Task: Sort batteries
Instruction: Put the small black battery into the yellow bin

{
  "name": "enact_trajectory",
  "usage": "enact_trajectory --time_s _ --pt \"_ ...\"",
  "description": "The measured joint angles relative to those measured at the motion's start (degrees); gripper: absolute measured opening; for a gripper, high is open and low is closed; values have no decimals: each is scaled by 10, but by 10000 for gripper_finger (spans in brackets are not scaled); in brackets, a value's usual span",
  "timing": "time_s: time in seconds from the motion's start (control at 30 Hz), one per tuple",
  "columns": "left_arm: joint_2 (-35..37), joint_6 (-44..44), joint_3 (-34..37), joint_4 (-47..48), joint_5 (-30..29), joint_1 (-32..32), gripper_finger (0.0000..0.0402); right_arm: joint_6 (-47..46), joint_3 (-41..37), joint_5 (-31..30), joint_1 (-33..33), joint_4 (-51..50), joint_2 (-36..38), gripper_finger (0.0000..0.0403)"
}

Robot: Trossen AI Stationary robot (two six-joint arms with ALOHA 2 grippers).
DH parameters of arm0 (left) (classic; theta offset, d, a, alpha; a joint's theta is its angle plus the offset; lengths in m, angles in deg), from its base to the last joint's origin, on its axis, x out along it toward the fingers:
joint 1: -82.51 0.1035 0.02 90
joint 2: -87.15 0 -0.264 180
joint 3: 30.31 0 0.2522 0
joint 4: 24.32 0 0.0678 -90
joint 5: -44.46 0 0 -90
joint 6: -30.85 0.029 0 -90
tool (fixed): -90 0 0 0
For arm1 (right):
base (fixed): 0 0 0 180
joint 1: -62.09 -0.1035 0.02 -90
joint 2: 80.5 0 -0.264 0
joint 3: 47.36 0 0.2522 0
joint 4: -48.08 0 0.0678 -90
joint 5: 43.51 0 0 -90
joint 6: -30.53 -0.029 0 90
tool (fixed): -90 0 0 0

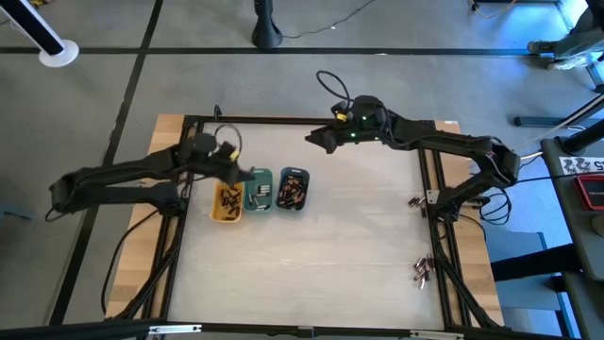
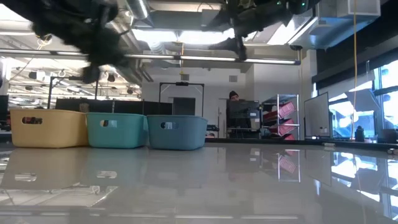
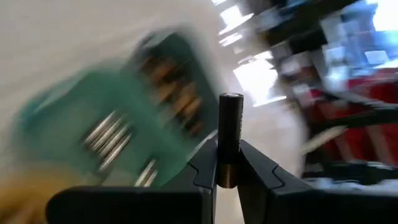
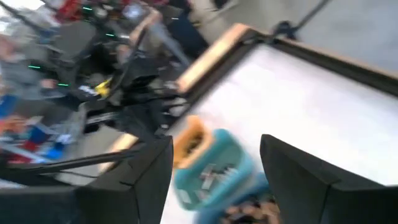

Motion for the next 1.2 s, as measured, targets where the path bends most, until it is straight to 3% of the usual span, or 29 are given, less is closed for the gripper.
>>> enact_trajectory --time_s 0.17,0.37,1.0,1.2 --pt "72 -71 0 214 -104 -44 27 20 0 -36 0 -42 6 243" --pt "65 -118 0 287 -154 -83 27 35 0 -62 0 -48 4 243" --pt "-147 -88 0 299 -174 -97 33 35 0 -42 -1 -68 4 243" --pt "-175 -78 0 258 -169 -97 63 30 0 -41 -1 -68 4 243"
